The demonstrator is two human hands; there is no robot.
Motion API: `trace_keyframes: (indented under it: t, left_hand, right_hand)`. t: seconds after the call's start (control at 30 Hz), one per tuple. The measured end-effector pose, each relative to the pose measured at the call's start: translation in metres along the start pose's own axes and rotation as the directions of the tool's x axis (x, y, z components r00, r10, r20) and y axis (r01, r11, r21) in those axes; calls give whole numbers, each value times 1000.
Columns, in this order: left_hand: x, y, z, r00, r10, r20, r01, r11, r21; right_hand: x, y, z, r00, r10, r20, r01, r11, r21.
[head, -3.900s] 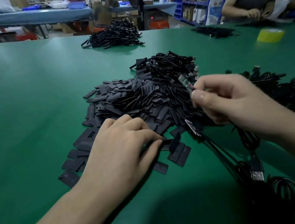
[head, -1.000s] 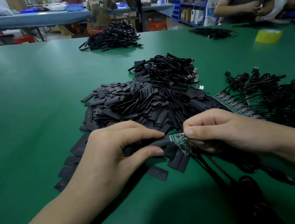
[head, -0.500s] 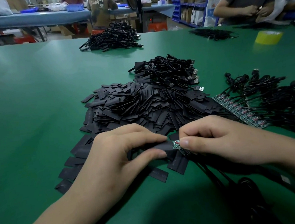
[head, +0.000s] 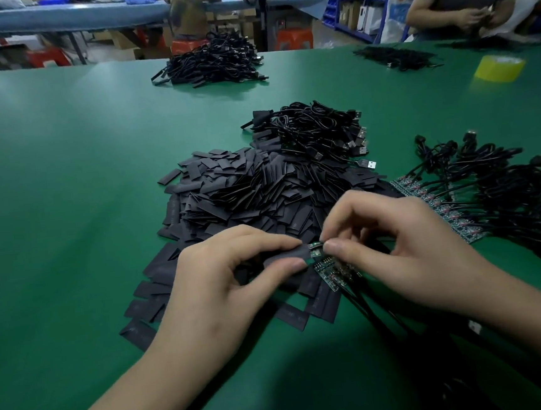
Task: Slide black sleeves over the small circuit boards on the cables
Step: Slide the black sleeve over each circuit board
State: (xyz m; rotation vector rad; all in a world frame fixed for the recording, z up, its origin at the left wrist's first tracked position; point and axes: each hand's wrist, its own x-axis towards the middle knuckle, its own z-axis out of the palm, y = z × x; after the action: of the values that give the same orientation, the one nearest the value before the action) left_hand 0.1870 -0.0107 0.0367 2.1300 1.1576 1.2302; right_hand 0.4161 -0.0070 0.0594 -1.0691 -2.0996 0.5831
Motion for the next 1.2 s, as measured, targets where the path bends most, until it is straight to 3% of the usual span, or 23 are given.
trace_keyframes:
  t: [0.13, 0.37, 0.47, 0.63, 0.73, 0.83, 0.97, 1.1, 1.2]
  left_hand:
    - [-2, 1, 3, 998, -54, -29, 51, 994, -101]
    - [-3, 5, 5, 999, -46, 7, 47, 992, -116]
    - [-3, 5, 5, 998, -64, 12, 65, 988, -141]
    - [-1, 8, 3, 999, -10, -37, 6, 995, -99]
    - [0, 9, 1, 997, 14, -71, -18, 998, -61]
    - [1, 9, 0, 992, 1, -129, -5, 1000, -30]
    - [2, 9, 0, 971, -65, -232, 66, 998, -1]
    - [1, 9, 3, 970, -102, -219, 97, 995, -37]
    - [1, 8, 6, 974, -137, -182, 118, 987, -108]
  right_hand:
    - [0, 0, 0, 993, -98, -72, 91, 992, -92]
    - [-1, -5, 4, 966, -243, -88, 221, 953, -206]
    - [-1, -5, 5, 969, -225, -97, 206, 963, -176]
    - [-2, -4, 3, 993, -68, -99, 71, 997, 33]
    - [-2, -3, 1, 996, -38, -78, 39, 999, 20]
    - [-3, -5, 7, 987, -117, -106, 105, 988, -111]
    - [-3, -3, 12, 946, -287, -149, 202, 884, -422]
    - [-2, -2, 12, 893, -426, -142, 251, 735, -630]
    - [-1, -5, 18, 876, -464, -129, 260, 682, -684]
